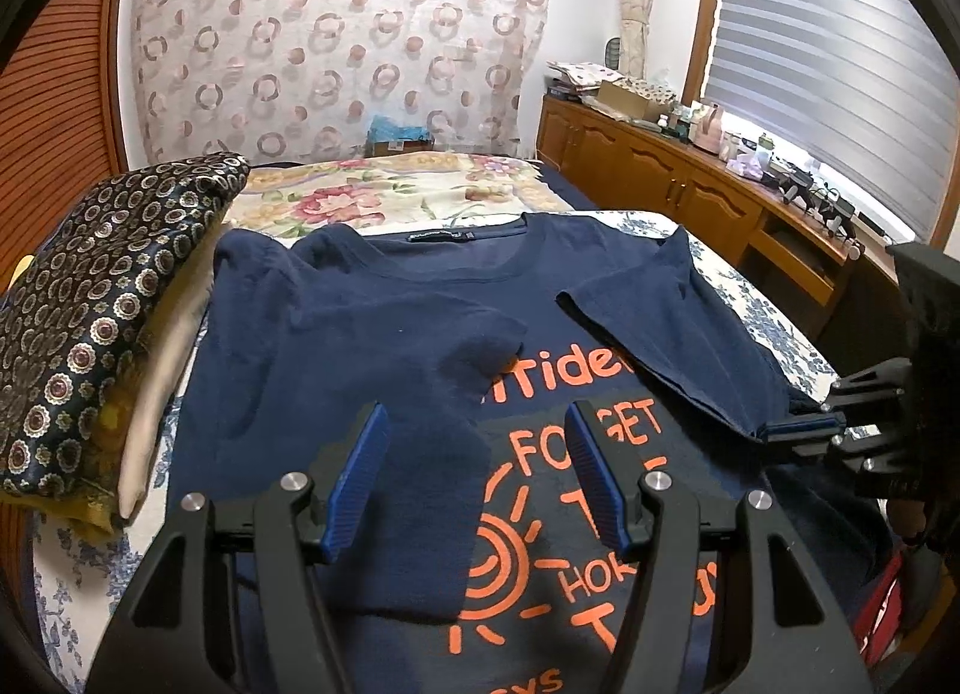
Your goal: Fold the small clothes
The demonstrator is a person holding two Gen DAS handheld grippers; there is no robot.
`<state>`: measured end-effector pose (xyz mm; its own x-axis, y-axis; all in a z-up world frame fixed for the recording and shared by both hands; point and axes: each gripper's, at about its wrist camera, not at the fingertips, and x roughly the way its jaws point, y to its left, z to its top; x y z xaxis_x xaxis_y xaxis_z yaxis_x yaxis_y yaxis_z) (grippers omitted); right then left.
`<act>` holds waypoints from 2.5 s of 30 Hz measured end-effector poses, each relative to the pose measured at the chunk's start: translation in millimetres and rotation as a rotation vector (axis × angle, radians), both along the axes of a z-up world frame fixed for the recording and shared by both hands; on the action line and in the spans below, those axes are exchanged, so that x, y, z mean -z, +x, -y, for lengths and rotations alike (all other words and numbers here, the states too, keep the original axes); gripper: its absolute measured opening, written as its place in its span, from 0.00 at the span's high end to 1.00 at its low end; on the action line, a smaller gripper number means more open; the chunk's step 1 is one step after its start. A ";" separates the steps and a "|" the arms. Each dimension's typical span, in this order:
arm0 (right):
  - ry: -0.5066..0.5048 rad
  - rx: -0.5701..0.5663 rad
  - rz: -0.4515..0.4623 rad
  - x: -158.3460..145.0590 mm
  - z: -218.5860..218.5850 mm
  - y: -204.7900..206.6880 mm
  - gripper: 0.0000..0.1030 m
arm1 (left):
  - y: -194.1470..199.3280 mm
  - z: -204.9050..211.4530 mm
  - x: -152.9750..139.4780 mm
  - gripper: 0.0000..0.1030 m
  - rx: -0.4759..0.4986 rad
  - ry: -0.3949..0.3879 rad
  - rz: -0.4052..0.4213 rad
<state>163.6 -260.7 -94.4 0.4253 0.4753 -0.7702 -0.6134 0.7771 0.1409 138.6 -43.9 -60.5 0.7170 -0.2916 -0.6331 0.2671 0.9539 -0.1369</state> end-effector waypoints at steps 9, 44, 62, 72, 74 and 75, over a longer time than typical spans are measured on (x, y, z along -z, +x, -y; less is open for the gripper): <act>-0.011 0.068 0.043 -11.0 16.7 16.5 0.62 | 8.3 -25.4 -9.0 0.40 -0.013 0.006 0.012; -0.129 0.259 0.082 16.4 82.2 190.5 0.43 | 197.4 -45.6 29.9 0.55 -0.141 0.366 -0.278; -0.139 0.256 0.084 17.5 80.0 189.8 0.40 | 173.1 -59.5 -25.3 0.95 -0.129 0.285 -0.134; -0.135 0.272 0.080 18.8 84.0 190.8 0.40 | 161.1 -89.9 -35.3 0.95 -0.130 0.175 -0.104; -0.134 0.274 0.078 18.8 83.8 191.0 0.40 | 157.6 -94.9 -39.0 0.95 -0.133 0.142 -0.090; -0.135 0.274 0.079 19.0 84.0 191.0 0.40 | 155.3 -97.2 -41.4 0.95 -0.139 0.138 -0.080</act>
<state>354.6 -344.7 -113.4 0.5843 0.2307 -0.7781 -0.3834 0.9235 -0.0141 293.9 53.3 -19.1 0.6899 -0.1004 -0.7169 0.1253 0.9919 -0.0184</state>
